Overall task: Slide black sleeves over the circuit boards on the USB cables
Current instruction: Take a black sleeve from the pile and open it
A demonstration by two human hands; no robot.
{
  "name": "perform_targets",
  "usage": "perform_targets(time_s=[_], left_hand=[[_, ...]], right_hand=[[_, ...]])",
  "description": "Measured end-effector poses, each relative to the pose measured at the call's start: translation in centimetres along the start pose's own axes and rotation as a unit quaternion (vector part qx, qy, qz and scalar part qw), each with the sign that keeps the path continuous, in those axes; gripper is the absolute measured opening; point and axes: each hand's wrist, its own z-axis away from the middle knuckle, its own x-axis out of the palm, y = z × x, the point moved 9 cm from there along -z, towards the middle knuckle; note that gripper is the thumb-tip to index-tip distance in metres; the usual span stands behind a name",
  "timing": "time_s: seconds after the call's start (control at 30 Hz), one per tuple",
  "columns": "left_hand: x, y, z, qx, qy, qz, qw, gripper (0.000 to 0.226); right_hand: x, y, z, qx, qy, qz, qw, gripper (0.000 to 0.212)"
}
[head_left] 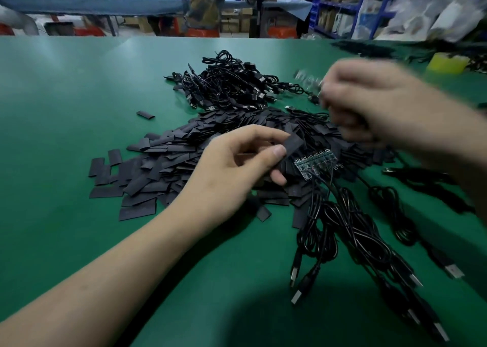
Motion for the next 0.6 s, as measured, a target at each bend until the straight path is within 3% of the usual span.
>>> perform_targets(time_s=[0.03, 0.1, 0.3, 0.43, 0.53, 0.6], left_hand=[[-0.3, -0.1, 0.0, -0.004, 0.015, 0.01, 1.0, 0.016], [-0.7, -0.4, -0.1, -0.012, 0.036, 0.02, 0.999, 0.015], [-1.5, -1.1, -0.2, -0.026, 0.064, -0.022, 0.997, 0.015], [-1.5, -0.2, 0.0, 0.045, 0.074, -0.152, 0.985, 0.017], [-1.1, 1.4, 0.4, 0.125, 0.078, -0.301, 0.942, 0.031], [-1.1, 1.8, 0.5, 0.14, 0.084, -0.341, 0.926, 0.032]], right_hand=[[1.1, -0.3, -0.8, 0.02, -0.021, 0.037, 0.999, 0.031], [4.1, 1.5, -0.1, 0.047, -0.065, 0.008, 0.997, 0.033], [5.4, 3.4, -0.1, 0.063, -0.063, -0.076, 0.993, 0.029], [5.6, 4.0, 0.2, 0.057, -0.067, -0.07, 0.994, 0.026], [5.5, 4.1, 0.3, 0.044, -0.045, -0.067, 0.996, 0.024], [5.5, 4.0, 0.3, 0.031, -0.036, -0.047, 0.998, 0.024]])
